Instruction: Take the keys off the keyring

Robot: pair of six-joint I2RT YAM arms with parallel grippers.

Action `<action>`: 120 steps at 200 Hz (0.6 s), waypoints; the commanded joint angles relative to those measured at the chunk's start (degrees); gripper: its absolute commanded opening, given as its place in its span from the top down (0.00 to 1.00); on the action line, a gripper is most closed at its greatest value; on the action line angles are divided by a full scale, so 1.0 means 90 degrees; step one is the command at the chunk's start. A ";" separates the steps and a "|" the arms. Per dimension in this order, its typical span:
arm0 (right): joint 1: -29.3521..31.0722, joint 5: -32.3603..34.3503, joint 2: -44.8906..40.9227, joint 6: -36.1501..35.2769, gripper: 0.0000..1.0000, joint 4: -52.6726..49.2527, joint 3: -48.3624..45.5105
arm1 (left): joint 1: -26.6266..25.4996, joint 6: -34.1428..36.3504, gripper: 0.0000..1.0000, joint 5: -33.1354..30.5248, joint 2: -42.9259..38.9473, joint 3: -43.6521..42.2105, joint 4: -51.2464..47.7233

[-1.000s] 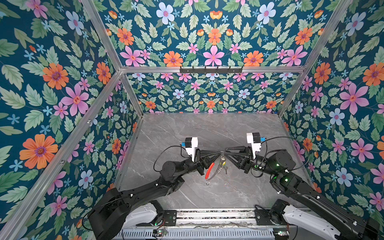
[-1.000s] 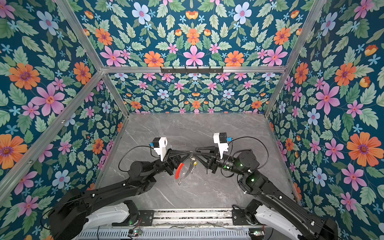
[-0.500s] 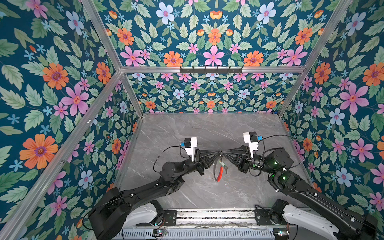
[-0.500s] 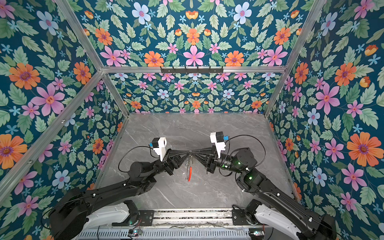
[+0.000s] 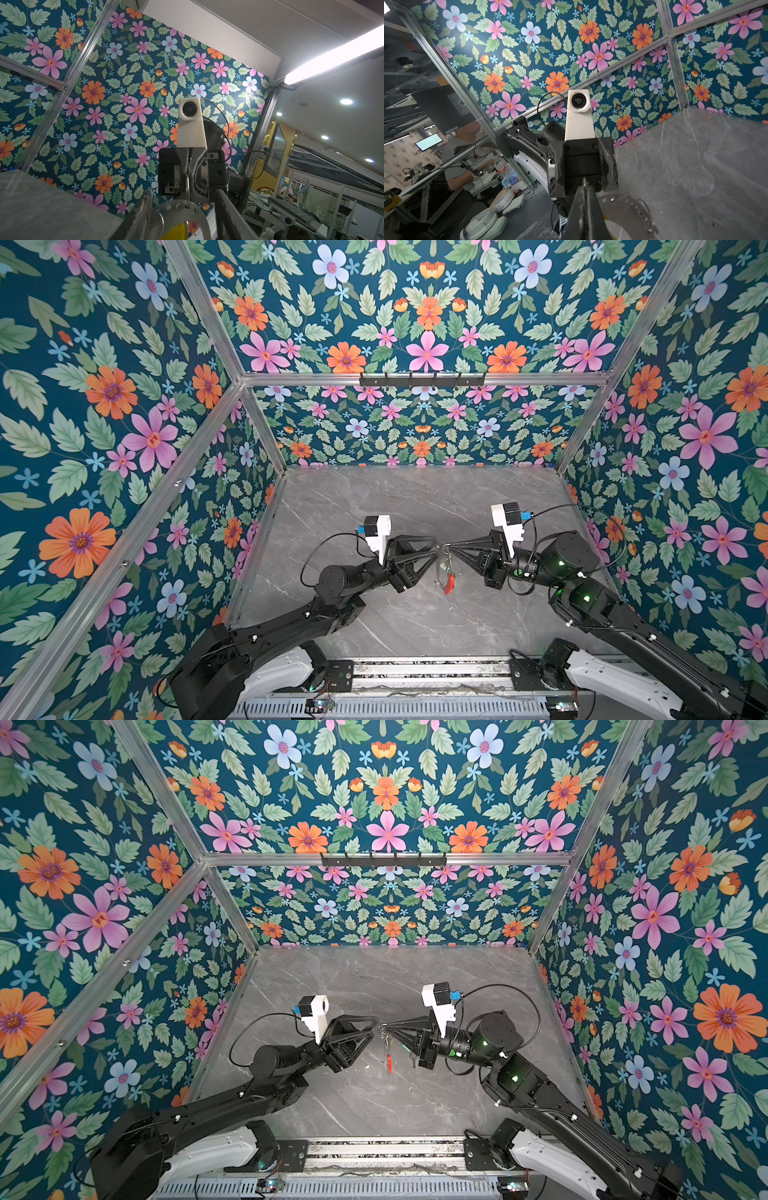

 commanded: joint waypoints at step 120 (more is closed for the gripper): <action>0.0006 -0.0675 0.0925 -0.2190 1.00 -0.4804 0.2345 | 0.0006 0.1939 0.65 0.1098 -0.1087 0.1652 -0.6457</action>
